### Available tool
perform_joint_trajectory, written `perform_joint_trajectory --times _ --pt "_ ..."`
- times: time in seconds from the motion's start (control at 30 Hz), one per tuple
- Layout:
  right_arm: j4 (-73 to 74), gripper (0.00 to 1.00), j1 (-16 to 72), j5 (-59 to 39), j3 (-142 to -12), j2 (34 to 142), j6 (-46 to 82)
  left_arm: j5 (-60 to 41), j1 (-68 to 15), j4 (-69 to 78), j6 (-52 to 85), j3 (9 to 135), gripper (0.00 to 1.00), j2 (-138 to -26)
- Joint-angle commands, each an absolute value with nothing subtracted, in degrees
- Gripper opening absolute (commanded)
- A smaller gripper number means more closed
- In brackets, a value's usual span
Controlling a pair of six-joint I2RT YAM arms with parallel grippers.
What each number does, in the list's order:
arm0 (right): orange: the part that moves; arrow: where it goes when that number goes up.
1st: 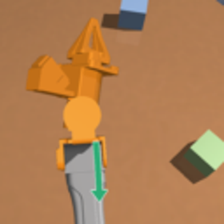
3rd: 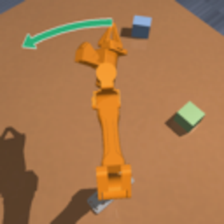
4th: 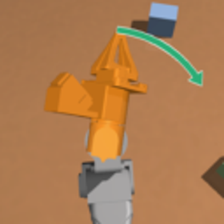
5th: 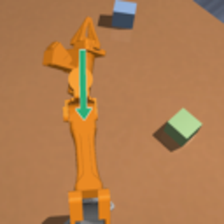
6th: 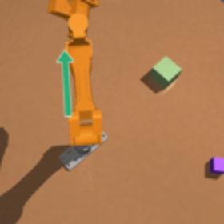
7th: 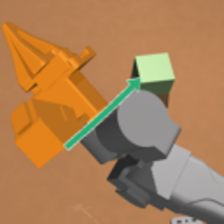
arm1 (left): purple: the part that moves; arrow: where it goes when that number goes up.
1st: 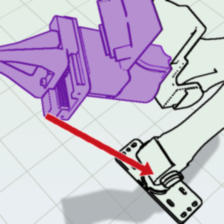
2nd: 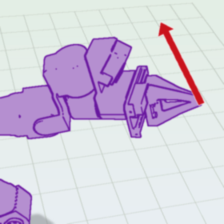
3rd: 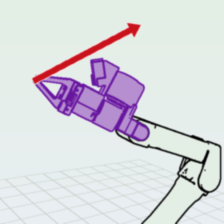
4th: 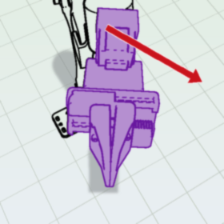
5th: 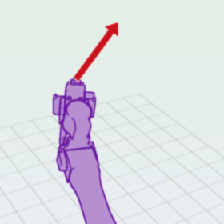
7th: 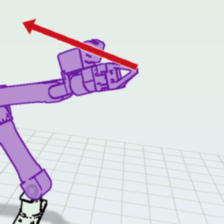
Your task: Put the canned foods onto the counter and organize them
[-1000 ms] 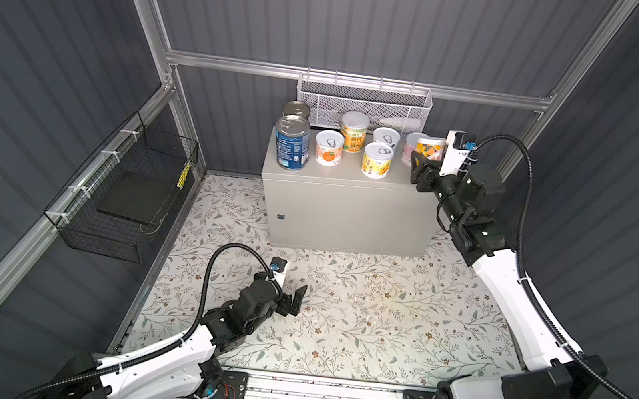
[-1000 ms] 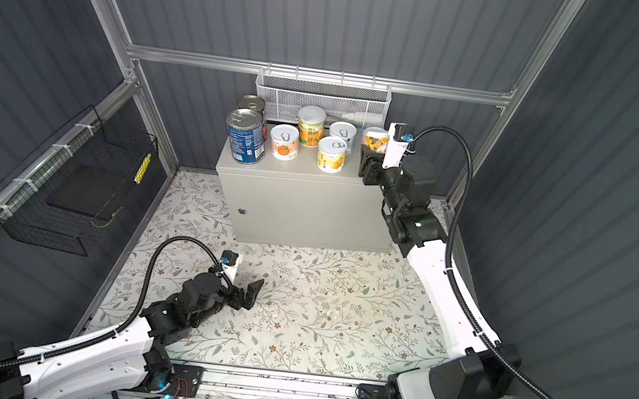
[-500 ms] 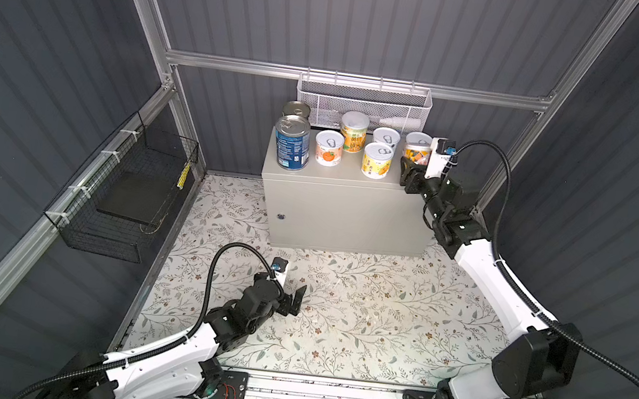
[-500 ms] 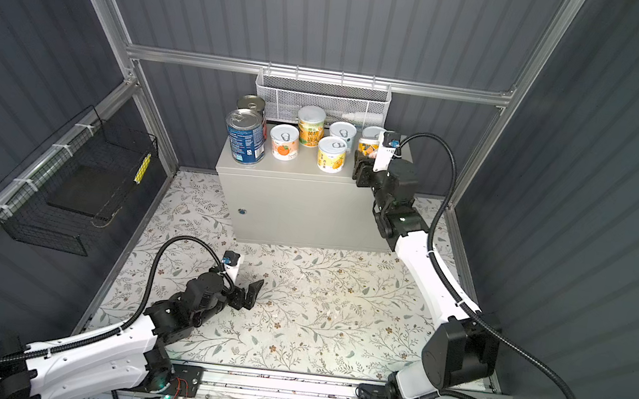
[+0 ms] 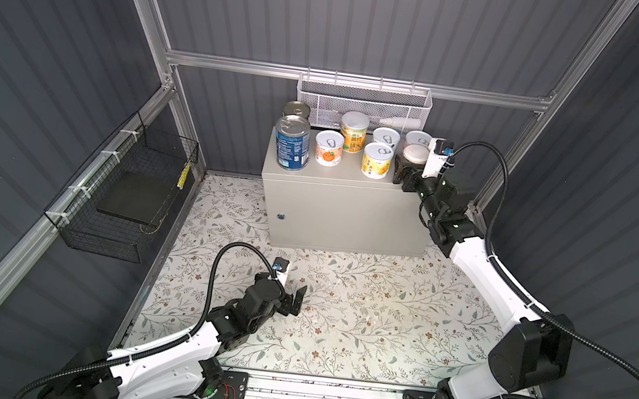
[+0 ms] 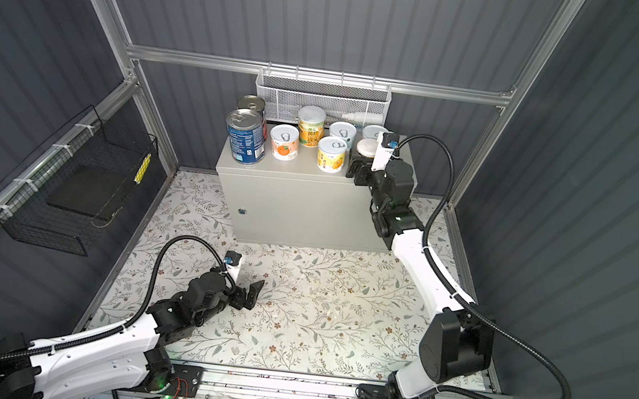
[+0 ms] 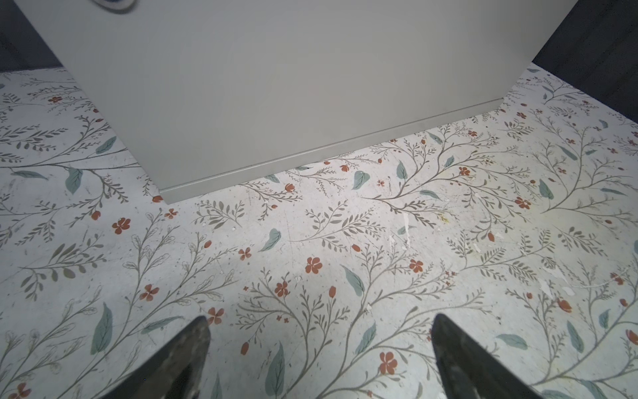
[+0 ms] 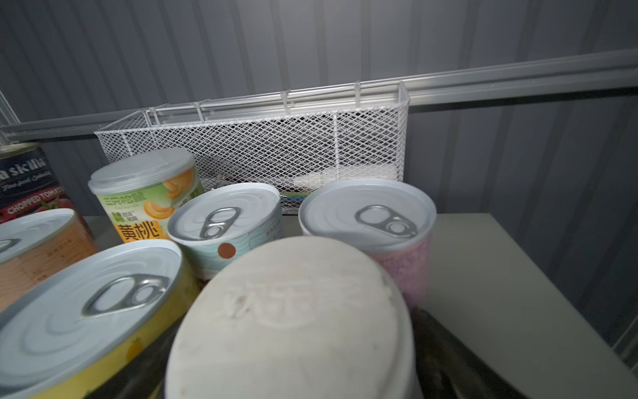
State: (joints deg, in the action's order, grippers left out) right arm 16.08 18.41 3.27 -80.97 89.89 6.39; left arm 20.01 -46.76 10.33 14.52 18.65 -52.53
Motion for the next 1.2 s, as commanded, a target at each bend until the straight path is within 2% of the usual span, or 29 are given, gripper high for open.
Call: perform_joint_trajectory --times 0.0,0.33,0.5,0.73,0.87,0.93,1.07,1.17 --pt "15.38 0.99 18.27 2.66 -79.75 88.13 7.45 21.22 -46.49 10.38 13.80 20.91 1.00 -53.23" --pt "9.21 0.99 18.43 4.90 -74.15 75.42 4.09 22.07 -46.49 8.92 13.97 21.71 1.00 -53.36" --pt "6.79 0.99 18.15 10.78 -65.14 65.37 2.79 23.58 -46.49 8.30 14.32 21.74 1.00 -52.98" --pt "6.40 0.99 16.22 22.73 -44.96 47.96 0.12 25.92 -46.49 8.18 15.17 21.76 1.00 -54.27" --pt "14.99 0.99 12.23 29.67 -29.52 38.99 7.18 27.28 -46.49 9.00 14.52 21.18 1.00 -53.60" --pt "22.57 0.99 10.18 28.42 -23.18 37.16 7.88 29.76 -46.49 11.09 14.10 19.87 1.00 -52.64" --pt "31.03 0.99 9.94 35.08 -16.57 41.18 5.14 34.48 -45.99 11.82 12.30 19.67 1.00 -52.29" --pt "39.03 0.99 9.05 39.10 -11.89 45.07 5.43 41.74 -45.73 10.09 10.79 21.36 1.00 -51.49"
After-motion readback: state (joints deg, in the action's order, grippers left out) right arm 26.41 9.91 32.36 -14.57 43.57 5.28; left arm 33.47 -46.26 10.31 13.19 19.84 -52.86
